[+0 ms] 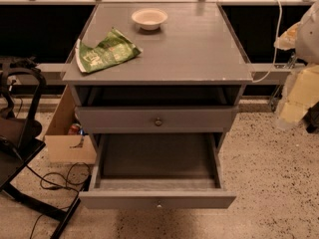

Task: Close middle drawer

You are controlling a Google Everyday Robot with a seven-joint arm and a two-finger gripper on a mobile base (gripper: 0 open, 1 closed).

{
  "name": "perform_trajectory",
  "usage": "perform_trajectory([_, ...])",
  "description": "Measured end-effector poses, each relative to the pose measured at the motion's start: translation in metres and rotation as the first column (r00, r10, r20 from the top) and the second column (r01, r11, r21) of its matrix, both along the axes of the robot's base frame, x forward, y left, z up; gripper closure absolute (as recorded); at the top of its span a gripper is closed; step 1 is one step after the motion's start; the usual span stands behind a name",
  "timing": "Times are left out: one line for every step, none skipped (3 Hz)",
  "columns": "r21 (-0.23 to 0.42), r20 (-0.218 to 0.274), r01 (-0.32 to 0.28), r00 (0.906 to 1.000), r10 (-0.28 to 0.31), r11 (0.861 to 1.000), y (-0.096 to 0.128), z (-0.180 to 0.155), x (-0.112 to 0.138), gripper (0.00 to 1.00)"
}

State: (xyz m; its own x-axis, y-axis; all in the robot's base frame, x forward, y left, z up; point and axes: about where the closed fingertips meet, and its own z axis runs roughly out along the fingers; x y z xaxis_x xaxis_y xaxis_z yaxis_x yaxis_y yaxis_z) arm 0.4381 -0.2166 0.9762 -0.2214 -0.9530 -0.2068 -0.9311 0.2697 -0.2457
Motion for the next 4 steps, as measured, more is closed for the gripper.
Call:
perform_trajectory([0.000,0.000,0.000,1.0000,0.000,1.000,0.000,0.000,0.000,0.00])
perform_trajectory([0.016,0.002,0.023,0.9997,-0.023,1.000,0.000,-0.024,-0.005,0.00])
perform_trajectory([0.033,0.037,0.053,0.9978,-0.055,0.998,0.004,-0.061,-0.026,0.00])
perform_trajectory([0.043,0.049,0.070,0.9962,-0.072,0.997,0.008,-0.119,-0.042,0.00])
